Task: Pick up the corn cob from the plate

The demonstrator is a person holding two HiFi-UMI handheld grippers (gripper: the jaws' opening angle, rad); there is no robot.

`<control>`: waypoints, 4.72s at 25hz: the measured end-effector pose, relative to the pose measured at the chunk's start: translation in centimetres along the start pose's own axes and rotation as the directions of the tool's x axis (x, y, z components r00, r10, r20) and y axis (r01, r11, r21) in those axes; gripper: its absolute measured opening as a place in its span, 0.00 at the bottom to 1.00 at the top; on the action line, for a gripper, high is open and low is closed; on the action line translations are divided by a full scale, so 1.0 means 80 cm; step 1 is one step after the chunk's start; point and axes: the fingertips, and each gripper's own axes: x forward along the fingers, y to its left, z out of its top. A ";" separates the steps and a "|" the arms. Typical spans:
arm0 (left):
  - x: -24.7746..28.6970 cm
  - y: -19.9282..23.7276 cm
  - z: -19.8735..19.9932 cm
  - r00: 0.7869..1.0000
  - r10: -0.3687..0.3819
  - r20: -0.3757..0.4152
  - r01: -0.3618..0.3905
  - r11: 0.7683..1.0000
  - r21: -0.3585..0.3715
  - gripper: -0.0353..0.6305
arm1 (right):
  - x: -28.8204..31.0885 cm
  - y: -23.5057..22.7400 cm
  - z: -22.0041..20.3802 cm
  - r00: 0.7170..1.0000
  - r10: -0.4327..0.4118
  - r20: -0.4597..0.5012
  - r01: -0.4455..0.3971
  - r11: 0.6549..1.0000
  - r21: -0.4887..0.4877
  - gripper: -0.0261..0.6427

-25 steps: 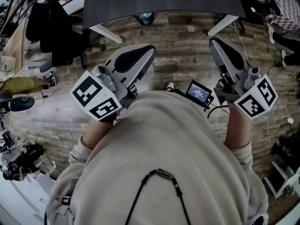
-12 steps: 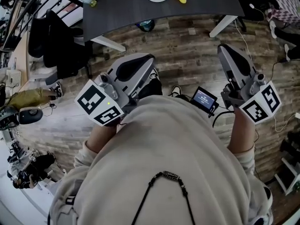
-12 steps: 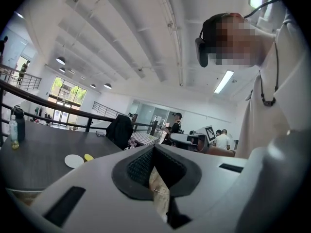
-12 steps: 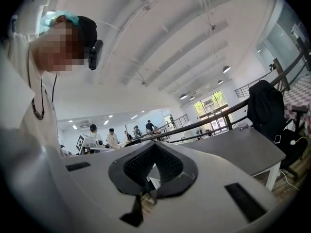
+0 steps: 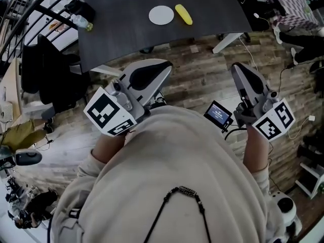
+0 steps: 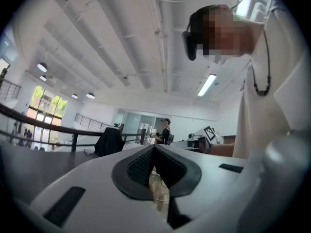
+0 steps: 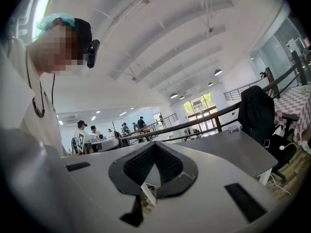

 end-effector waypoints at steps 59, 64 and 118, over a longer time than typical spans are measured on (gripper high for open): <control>0.216 0.353 0.027 0.948 0.316 0.025 -0.301 0.922 -0.243 0.06 | 0.291 -0.307 0.128 0.975 0.195 -0.109 -0.186 0.979 0.084 0.06; 0.252 0.333 0.030 0.990 0.143 -0.013 -0.141 0.960 -0.243 0.06 | 0.279 -0.328 0.120 0.982 0.171 -0.079 -0.160 0.978 0.132 0.06; 0.111 0.505 -0.015 0.982 -0.155 -0.108 0.097 0.904 -0.416 0.06 | 0.455 -0.362 -0.020 0.882 -0.081 -0.465 0.150 0.982 0.114 0.06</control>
